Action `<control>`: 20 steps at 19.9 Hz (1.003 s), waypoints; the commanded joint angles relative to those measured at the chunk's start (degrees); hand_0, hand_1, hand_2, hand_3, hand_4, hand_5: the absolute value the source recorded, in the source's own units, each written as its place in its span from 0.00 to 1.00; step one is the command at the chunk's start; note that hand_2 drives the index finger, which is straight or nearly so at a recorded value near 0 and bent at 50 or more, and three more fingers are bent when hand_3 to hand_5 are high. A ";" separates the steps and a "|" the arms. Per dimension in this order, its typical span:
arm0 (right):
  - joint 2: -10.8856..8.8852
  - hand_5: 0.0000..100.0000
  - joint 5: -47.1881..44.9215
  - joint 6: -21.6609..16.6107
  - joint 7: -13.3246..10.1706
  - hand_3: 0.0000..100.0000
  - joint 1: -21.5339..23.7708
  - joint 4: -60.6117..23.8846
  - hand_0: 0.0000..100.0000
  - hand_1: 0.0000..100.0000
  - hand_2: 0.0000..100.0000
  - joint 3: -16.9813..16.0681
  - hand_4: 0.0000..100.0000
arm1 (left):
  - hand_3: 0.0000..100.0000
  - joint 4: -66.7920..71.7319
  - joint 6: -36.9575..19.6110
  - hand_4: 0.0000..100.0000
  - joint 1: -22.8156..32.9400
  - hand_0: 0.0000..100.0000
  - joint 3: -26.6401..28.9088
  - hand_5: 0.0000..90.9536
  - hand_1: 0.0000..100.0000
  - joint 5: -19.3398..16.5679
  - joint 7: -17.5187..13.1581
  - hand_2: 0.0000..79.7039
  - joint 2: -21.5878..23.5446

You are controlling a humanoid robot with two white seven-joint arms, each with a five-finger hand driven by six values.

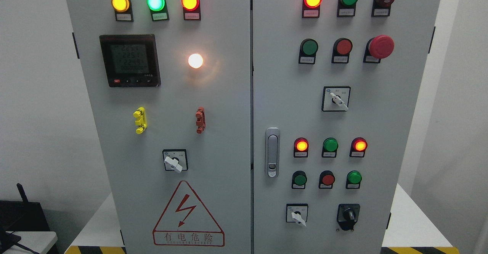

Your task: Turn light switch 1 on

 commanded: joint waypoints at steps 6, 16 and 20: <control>0.05 0.00 -1.40 -0.04 -0.04 0.00 0.02 0.00 0.12 0.39 0.00 0.97 0.00 | 0.00 42.41 1.09 0.09 1.73 0.52 -6.47 0.05 0.00 -0.64 -0.63 0.00 2.98; 0.05 0.00 -1.40 -0.04 -0.04 0.00 0.02 0.00 0.12 0.39 0.00 0.97 0.00 | 0.00 54.28 7.16 0.00 -0.20 0.54 -19.31 0.03 0.00 -1.69 -0.19 0.00 4.92; -0.04 0.00 -1.40 0.05 -0.04 0.00 0.02 0.00 0.12 0.39 0.00 0.97 0.00 | 0.00 60.09 7.16 0.00 -2.22 0.54 -21.58 0.02 0.00 -1.78 -0.89 0.00 4.39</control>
